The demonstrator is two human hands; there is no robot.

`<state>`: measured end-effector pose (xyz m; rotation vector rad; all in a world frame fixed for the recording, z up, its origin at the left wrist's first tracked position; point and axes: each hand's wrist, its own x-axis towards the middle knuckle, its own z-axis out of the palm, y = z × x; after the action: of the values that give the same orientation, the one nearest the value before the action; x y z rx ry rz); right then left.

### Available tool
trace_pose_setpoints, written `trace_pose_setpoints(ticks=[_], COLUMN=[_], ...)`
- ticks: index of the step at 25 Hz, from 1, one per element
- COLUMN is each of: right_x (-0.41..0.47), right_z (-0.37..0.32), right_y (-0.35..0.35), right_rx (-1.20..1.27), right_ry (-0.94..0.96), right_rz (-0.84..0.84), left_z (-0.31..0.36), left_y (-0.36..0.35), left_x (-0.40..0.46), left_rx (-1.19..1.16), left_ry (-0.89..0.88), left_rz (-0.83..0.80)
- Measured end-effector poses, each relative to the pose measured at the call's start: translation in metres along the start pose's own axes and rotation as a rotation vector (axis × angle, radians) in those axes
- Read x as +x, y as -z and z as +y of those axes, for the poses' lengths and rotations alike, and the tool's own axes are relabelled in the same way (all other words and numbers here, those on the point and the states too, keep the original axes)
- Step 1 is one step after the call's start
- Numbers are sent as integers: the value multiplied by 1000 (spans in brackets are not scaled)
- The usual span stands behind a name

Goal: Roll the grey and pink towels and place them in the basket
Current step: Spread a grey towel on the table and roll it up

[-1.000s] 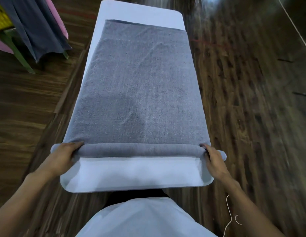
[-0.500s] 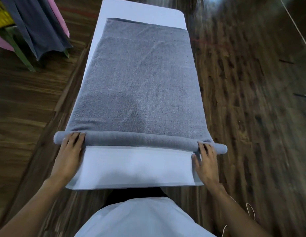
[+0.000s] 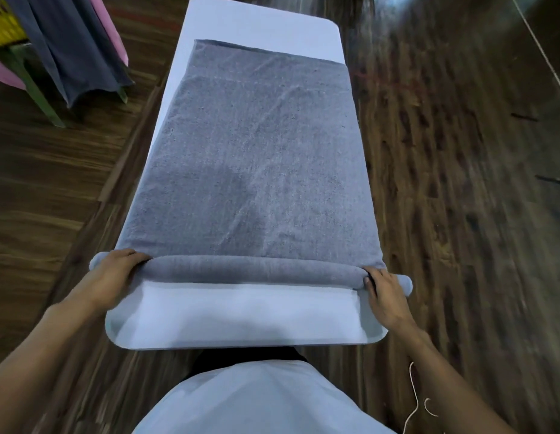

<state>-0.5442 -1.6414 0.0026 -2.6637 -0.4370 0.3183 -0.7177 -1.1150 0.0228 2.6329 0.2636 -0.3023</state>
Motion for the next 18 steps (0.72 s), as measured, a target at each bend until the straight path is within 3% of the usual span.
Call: trace_pose_setpoints(ticks=[2,4,7,9,14,18], right_x=[6,16,22,10,-11,11], right_z=[-3,-15,-33,-35,-23,-33], right_y=[7,9,-3,-19,-31,-21], right_rx=[158,225,-9,-145,-145,-70], right_ry=[-37,-130,-240,-189,-22,-65], right_rz=[35,192,385,395,271,270], left_z=[7,9,17,24,19,28], left_y=[10,14,-3,-24,-42,-26], left_x=[10,22,18,2,-6,14], left_rx=[-34,-67,111,130,196,92], left_ry=[-9,28,71,60,4,106], left_rz=[46,221,385,418,390,356])
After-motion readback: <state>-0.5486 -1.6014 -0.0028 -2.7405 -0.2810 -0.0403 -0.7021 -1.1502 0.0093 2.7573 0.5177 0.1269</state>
